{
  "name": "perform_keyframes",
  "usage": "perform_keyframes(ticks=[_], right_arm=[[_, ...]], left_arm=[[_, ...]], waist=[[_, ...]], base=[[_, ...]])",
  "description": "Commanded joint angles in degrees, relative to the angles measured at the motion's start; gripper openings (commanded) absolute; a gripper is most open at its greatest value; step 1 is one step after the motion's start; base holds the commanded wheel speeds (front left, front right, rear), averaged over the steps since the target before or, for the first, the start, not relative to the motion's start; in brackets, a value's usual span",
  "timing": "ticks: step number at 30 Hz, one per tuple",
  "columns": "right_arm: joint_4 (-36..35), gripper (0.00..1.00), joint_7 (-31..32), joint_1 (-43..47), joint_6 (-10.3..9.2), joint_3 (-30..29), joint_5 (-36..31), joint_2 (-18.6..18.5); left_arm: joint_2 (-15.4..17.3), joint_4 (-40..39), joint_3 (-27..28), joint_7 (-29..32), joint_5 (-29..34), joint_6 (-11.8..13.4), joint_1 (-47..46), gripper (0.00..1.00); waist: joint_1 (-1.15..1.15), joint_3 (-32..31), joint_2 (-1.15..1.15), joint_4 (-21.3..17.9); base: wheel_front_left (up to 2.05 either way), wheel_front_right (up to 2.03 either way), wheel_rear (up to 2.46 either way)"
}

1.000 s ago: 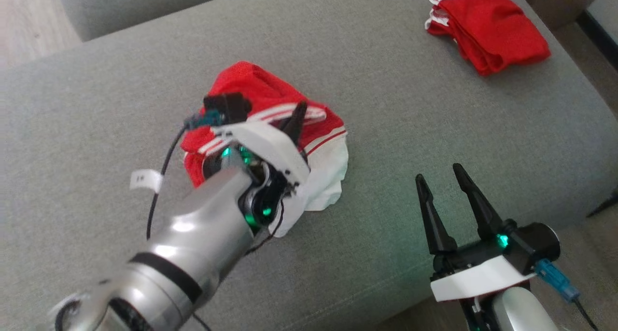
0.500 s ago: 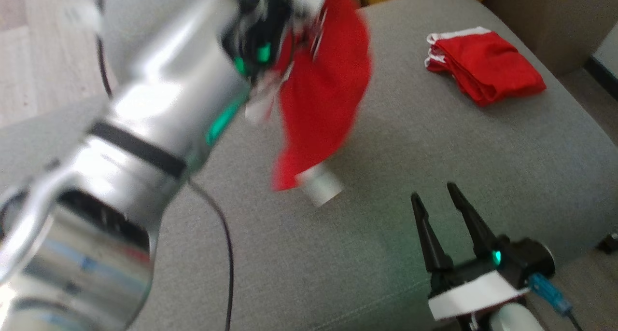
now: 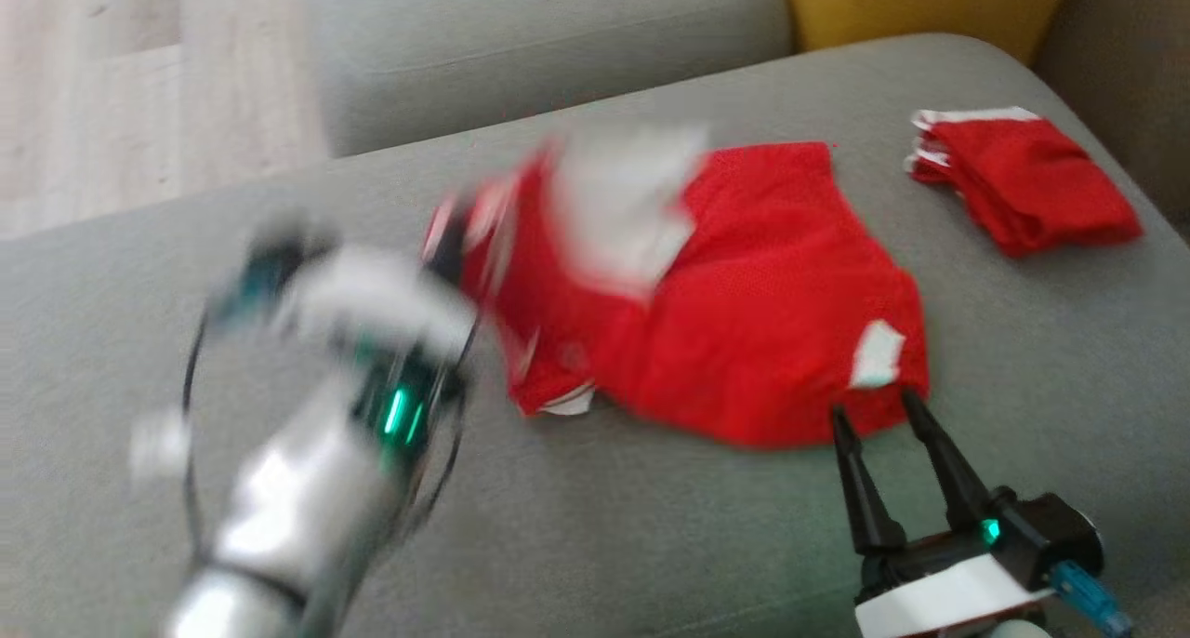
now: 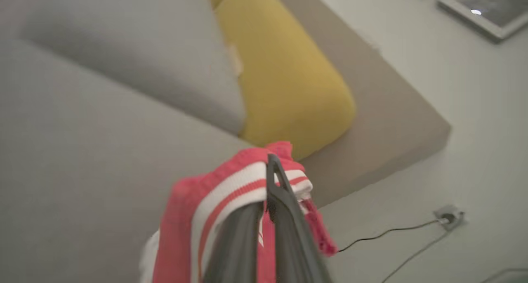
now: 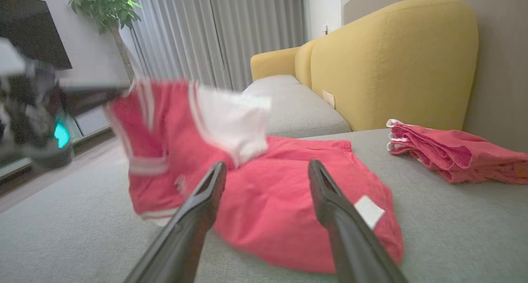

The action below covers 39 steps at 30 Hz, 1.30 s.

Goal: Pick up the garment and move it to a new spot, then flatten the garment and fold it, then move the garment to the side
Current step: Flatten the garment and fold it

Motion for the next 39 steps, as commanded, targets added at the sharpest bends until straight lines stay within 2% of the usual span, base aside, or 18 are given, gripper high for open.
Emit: perform_keyframes(ticks=[1, 4, 6, 12, 13, 14, 15, 18, 22, 24, 25, 28, 33, 39], right_arm=[[-2.3, 1.0, -0.6, -1.4, -0.05, 0.9, -0.1, -0.6], [-2.5, 1.0, -0.6, -1.3, -0.05, 0.9, -0.2, -0.9], [-2.7, 1.0, -0.6, -1.3, -0.05, 0.6, -0.2, -1.0], [-2.8, 1.0, -0.6, -1.6, -0.05, 0.7, -0.3, -1.4], [-2.8, 1.0, -0.6, -1.6, -0.05, 0.8, -0.3, -1.4], [-2.7, 1.0, -0.6, -1.6, -0.05, 0.9, -0.3, -1.4], [-2.7, 1.0, -0.6, -1.7, -0.05, 0.9, -0.3, -1.3], [-2.7, 1.0, -0.6, -1.9, -0.05, 1.0, -0.3, -1.3], [-2.7, 1.0, -0.6, -2.4, -0.05, 1.0, -0.2, -1.3], [-2.8, 1.0, -0.6, -2.7, -0.05, 0.9, -0.2, -1.3], [-2.8, 1.0, -0.6, -2.7, -0.05, 0.9, -0.2, -1.3], [-2.7, 1.0, -0.6, -3.1, -0.05, 1.2, -0.2, -1.4], [-2.8, 1.0, -0.6, -5.0, -0.05, 2.2, -0.3, -1.8], [-3.2, 1.0, -0.6, -7.5, -0.05, 2.7, -0.8, -2.5]], left_arm=[[2.1, -1.5, 3.8, -0.7, -0.3, -0.3, -0.9, 0.0], [3.8, -1.3, 8.8, -0.8, 2.2, -0.4, 7.6, 0.0], [4.8, -1.9, 12.1, -0.8, 6.9, 0.2, 11.5, 0.0], [4.2, -6.8, 20.3, -0.8, 18.2, 2.2, 20.4, 0.0], [4.1, -7.6, 21.0, -0.8, 19.9, 2.7, 21.4, 0.14], [4.0, -8.3, 21.6, -0.8, 21.4, 3.2, 22.2, 0.48], [3.9, -8.9, 22.2, -0.8, 22.8, 3.8, 22.9, 1.0], [4.3, -11.8, 24.6, -0.8, 27.8, 6.0, 24.3, 1.0], [5.6, -20.0, 28.2, -0.8, 39.8, 9.8, 25.4, 1.0], [6.2, -23.9, 27.6, -0.8, 46.9, 11.0, 25.3, 1.0], [6.2, -23.9, 27.6, -0.8, 46.9, 11.0, 25.3, 1.0], [6.4, -26.0, 24.1, -0.8, 54.7, 11.6, 22.5, 1.0], [5.3, -20.2, 16.8, 1.7, 62.7, 10.4, 11.9, 1.0], [1.1, -7.0, 12.5, 3.6, 66.9, 8.3, -1.9, 1.0]], waist=[[0.0, 0.2, 0.0, 1.7], [0.0, 0.5, 0.0, 3.4], [0.0, 0.9, 0.0, 4.4], [0.0, 1.9, 0.0, 6.4], [0.0, 2.0, 0.0, 6.5], [0.0, 2.1, 0.0, 6.7], [0.0, 2.3, 0.0, 6.8], [0.0, 2.8, 0.0, 6.9], [0.0, 3.6, 0.0, 6.6], [0.0, 4.1, 0.0, 6.4], [0.0, 4.1, 0.0, 6.4], [0.0, 5.1, 0.0, 5.9], [0.0, 8.2, 0.0, 4.7], [0.0, 13.8, 0.0, 3.2]], base=[[0.0, 0.0, 0.0], [0.0, 0.0, 0.0], [0.0, 0.0, 0.0], [0.0, 0.0, 0.0], [0.0, 0.0, 0.0], [0.0, 0.0, 0.0], [0.0, 0.0, 0.0], [0.0, 0.0, 0.0], [0.0, 0.0, 0.0], [0.0, 0.0, 0.0], [0.0, 0.0, 0.0], [0.0, 0.0, 0.0], [0.0, 0.0, 0.0], [0.0, 0.0, 0.0]])
